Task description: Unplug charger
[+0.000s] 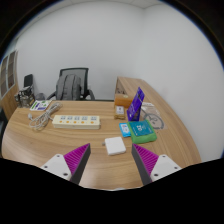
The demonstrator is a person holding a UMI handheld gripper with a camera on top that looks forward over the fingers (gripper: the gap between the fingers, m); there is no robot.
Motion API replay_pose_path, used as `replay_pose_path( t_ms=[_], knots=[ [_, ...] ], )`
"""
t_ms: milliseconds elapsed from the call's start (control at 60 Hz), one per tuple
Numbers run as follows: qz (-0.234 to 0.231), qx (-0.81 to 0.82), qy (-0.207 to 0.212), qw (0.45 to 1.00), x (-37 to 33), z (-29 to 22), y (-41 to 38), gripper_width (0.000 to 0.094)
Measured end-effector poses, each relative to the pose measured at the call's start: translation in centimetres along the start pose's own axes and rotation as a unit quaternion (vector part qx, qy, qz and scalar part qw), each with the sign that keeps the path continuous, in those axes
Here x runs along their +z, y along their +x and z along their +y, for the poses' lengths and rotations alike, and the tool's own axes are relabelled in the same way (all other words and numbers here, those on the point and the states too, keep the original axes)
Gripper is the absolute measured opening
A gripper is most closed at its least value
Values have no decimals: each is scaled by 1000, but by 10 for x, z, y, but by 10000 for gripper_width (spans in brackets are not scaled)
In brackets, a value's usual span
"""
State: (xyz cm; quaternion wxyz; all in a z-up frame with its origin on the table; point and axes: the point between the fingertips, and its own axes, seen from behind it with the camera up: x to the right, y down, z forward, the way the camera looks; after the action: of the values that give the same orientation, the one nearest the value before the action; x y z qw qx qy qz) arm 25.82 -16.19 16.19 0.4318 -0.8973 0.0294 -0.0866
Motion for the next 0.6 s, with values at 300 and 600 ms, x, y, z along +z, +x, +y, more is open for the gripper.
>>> replay_pose_path(
  t_ms=[300,600],
  knots=[
    [32,8,4,999,-113,18,-33,859],
    [43,4,3,999,-159,29,-52,861]
  ],
)
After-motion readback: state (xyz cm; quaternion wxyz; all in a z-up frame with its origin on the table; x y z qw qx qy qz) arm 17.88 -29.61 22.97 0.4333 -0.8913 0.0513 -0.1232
